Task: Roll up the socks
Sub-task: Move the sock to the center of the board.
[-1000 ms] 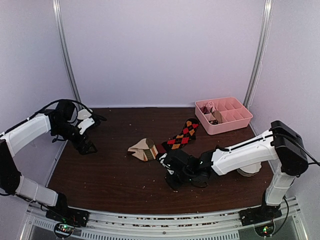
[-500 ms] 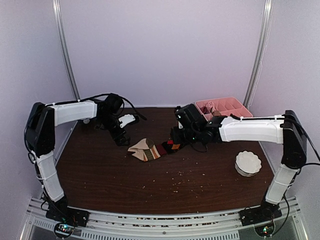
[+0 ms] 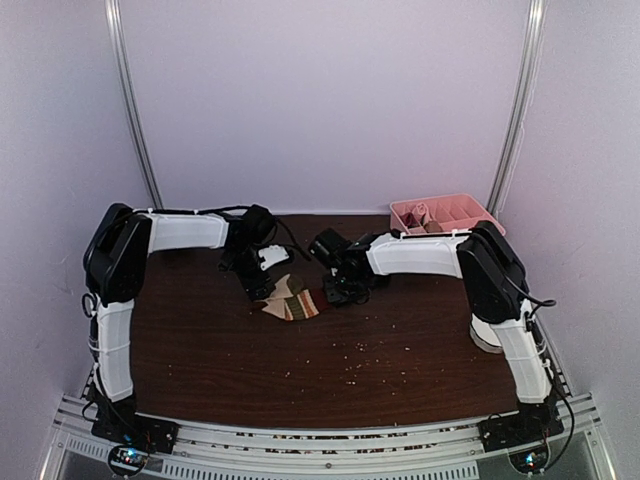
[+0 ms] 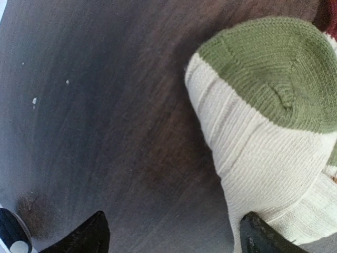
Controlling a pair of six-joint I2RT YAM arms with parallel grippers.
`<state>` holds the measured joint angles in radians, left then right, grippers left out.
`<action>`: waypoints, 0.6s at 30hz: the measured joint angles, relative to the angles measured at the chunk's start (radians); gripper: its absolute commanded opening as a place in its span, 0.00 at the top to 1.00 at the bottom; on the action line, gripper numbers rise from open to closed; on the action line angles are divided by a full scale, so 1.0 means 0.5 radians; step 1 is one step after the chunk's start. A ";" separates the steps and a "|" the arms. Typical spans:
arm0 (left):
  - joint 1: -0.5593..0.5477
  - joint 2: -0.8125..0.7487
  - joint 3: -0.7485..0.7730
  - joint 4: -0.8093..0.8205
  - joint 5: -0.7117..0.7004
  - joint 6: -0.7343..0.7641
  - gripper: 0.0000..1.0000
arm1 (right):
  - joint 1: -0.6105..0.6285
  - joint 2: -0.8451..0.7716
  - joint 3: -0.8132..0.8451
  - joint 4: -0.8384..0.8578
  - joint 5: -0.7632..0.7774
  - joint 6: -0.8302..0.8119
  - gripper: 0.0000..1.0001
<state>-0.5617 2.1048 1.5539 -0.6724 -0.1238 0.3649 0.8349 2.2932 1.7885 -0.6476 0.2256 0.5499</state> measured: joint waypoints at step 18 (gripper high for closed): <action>0.414 -0.323 -0.356 0.183 -0.552 0.217 0.04 | 0.093 -0.166 -0.296 0.101 -0.111 0.064 0.90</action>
<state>-0.3546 1.9430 1.3758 -0.5808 -0.4000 0.4736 0.8814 2.2101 1.6405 -0.5972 0.1703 0.5819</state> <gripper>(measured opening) 0.897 0.115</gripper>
